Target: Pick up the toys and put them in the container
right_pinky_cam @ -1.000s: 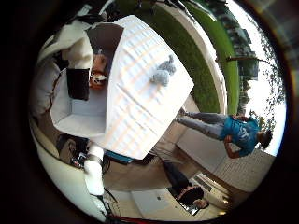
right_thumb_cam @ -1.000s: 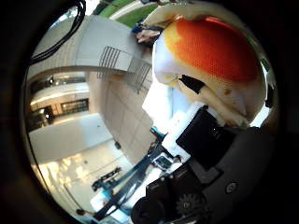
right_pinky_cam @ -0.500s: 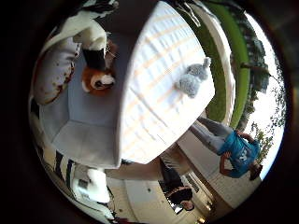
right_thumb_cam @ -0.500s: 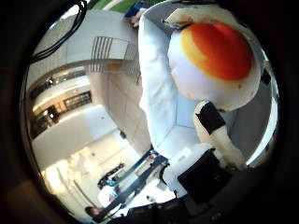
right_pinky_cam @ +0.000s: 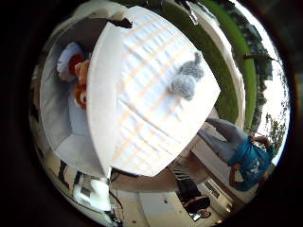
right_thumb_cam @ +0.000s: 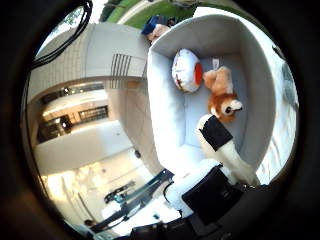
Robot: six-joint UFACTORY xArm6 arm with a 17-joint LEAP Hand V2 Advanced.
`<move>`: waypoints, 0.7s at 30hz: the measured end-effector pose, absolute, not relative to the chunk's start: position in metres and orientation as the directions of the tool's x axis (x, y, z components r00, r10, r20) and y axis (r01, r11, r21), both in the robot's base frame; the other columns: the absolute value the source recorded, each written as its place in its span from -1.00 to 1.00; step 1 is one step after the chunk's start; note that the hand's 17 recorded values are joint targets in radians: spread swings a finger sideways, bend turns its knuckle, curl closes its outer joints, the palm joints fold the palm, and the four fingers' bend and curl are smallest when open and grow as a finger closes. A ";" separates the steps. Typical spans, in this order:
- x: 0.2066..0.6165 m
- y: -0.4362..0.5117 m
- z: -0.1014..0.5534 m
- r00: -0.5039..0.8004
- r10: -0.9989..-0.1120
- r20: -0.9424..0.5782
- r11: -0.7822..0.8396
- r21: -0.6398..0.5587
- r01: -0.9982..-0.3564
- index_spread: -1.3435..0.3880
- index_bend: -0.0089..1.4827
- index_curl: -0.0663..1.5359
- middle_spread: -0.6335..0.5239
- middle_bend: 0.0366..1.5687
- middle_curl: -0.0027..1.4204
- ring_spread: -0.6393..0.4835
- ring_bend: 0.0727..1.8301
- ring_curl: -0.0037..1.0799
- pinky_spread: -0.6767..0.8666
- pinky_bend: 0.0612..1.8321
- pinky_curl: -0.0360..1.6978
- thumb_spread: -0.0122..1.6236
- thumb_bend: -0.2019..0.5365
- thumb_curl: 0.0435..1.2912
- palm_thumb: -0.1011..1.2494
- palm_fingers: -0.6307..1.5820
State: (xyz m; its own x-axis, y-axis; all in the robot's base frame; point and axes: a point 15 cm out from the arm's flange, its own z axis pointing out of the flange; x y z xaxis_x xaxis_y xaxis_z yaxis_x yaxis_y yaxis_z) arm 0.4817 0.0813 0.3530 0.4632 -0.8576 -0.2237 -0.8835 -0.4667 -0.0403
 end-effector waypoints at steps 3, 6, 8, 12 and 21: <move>0.508 0.048 0.348 0.415 -0.888 -0.198 -0.408 -0.075 -0.910 0.18 -0.74 -0.62 0.17 -0.83 -0.51 0.61 -0.60 -0.41 0.43 -0.47 -0.56 0.45 -0.49 -0.40 0.22 -0.31; 0.534 0.015 0.331 0.407 -0.901 -0.152 -0.404 -0.056 -0.913 0.20 -0.77 -0.61 0.16 -0.83 -0.52 0.60 -0.59 -0.40 0.42 -0.46 -0.56 0.43 -0.50 -0.38 0.27 -0.31; 0.546 -0.004 0.311 0.410 -0.904 -0.120 -0.411 -0.015 -0.911 0.20 -0.78 -0.61 0.15 -0.83 -0.53 0.58 -0.59 -0.39 0.41 -0.46 -0.57 0.42 -0.51 -0.37 0.28 -0.34; 0.552 -0.042 0.273 0.398 -0.914 -0.076 -0.403 0.059 -0.913 0.19 -0.77 -0.62 0.15 -0.82 -0.53 0.57 -0.60 -0.39 0.40 -0.47 -0.58 0.42 -0.53 -0.36 0.27 -0.36; 0.583 -0.074 0.166 0.392 -0.917 0.079 -0.374 0.180 -0.910 0.19 -0.77 -0.61 0.15 -0.82 -0.53 0.56 -0.61 -0.40 0.39 -0.48 -0.60 0.41 -0.52 -0.36 0.27 -0.36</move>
